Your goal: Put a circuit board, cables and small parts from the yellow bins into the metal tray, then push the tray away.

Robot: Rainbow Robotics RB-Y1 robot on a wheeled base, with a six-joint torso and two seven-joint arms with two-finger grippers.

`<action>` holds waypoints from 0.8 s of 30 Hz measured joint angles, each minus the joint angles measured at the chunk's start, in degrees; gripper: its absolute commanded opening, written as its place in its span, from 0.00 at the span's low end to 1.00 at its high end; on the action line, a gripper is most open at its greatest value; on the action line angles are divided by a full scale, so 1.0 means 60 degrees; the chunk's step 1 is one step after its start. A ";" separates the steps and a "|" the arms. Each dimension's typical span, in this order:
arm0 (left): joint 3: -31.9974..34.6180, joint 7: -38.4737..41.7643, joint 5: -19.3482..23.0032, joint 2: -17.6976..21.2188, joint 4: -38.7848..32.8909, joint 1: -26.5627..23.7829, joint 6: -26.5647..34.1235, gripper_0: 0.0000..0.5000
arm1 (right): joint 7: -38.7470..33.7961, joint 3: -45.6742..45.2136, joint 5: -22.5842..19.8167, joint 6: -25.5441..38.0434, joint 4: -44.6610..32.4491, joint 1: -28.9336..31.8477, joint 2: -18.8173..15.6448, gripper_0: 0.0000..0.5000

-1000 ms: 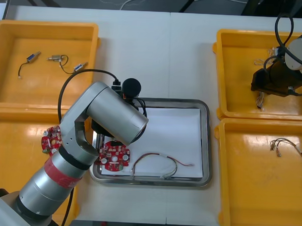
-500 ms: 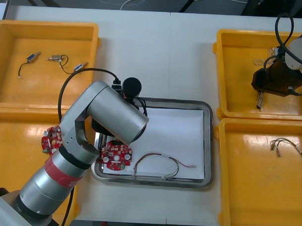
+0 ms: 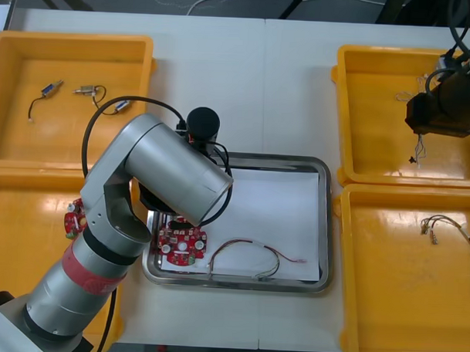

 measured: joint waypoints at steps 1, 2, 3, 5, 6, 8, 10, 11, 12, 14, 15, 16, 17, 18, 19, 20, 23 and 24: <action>0.0000 0.0000 0.0044 0.0000 -0.0107 0.0000 0.0092 1.00 | 0.0002 -0.0126 -0.0023 0.0165 -0.0122 0.0000 -0.0026 0.00; 0.0000 0.0000 0.0086 0.0000 -0.0200 0.0000 0.0166 1.00 | 0.0005 -0.0248 -0.0043 0.0327 -0.0230 0.0000 -0.0054 0.00; 0.0000 0.0000 0.0117 0.0001 -0.0270 0.0000 0.0208 1.00 | 0.0012 -0.0348 -0.0055 0.0461 -0.0336 0.0000 -0.0079 0.00; 0.0002 0.0000 0.0172 0.0005 -0.0388 0.0000 0.0254 1.00 | 0.0070 -0.0530 -0.0092 0.0796 -0.0550 0.0000 -0.0136 0.00; 0.0003 0.0000 0.0193 0.0011 -0.0439 0.0000 0.0269 1.00 | 0.0184 -0.0608 -0.0105 0.0952 -0.0657 0.0000 -0.0162 0.00; 0.0018 0.0000 0.0260 0.0030 -0.0559 0.0000 0.0286 1.00 | 0.0553 -0.0742 -0.0144 0.1269 -0.0829 0.0000 -0.0214 0.00; 0.0045 0.0000 0.0368 0.0061 -0.0701 0.0000 0.0325 1.00 | 0.0942 -0.0877 -0.0169 0.1565 -0.0993 0.0000 -0.0257 0.00; 0.0072 0.0000 0.0448 0.0085 -0.0801 0.0000 0.0338 1.00 | 0.1129 -0.0948 -0.0172 0.1726 -0.1055 0.0000 -0.0274 0.00; 0.0114 0.0000 0.0530 0.0116 -0.0917 0.0000 0.0345 1.00 | 0.1332 -0.1029 -0.0173 0.1874 -0.1109 0.0000 -0.0285 0.00; 0.0234 0.0000 0.0719 0.0204 -0.1197 0.0000 0.0350 1.00 | 0.1868 -0.1206 -0.0177 0.2245 -0.1249 0.0000 -0.0291 0.00; 0.0302 0.0000 0.0831 0.0257 -0.1355 0.0000 0.0351 1.00 | 0.2160 -0.1282 -0.0179 0.2427 -0.1321 0.0000 -0.0291 0.00; 0.0381 0.0000 0.0952 0.0320 -0.1517 0.0000 0.0352 1.00 | 0.2483 -0.1354 -0.0181 0.2626 -0.1416 0.0000 -0.0293 0.00; 0.0465 0.0000 0.1079 0.0389 -0.1681 0.0000 0.0354 1.00 | 0.2748 -0.1411 -0.0182 0.2823 -0.1528 0.0000 -0.0293 0.00; 0.0544 0.0000 0.1202 0.0455 -0.1827 0.0000 0.0355 1.00 | 0.2974 -0.1448 -0.0182 0.3003 -0.1640 0.0000 -0.0293 0.00; 0.0629 -0.0001 0.1326 0.0531 -0.1980 0.0000 0.0356 1.00 | 0.3166 -0.1469 -0.0184 0.3196 -0.1790 0.0000 -0.0293 0.00; 0.0716 -0.0001 0.1453 0.0616 -0.2120 0.0000 0.0357 1.00 | 0.3322 -0.1476 -0.0186 0.3407 -0.1964 0.0001 -0.0293 0.00; 0.0972 -0.0001 0.1845 0.0885 -0.2473 0.0000 0.0361 1.00 | 0.3801 -0.1476 -0.0258 0.3804 -0.2551 0.0004 -0.0290 0.00; 0.1060 -0.0001 0.1988 0.0981 -0.2567 0.0000 0.0361 1.00 | 0.4067 -0.1476 -0.0296 0.3827 -0.2789 0.0005 -0.0286 0.00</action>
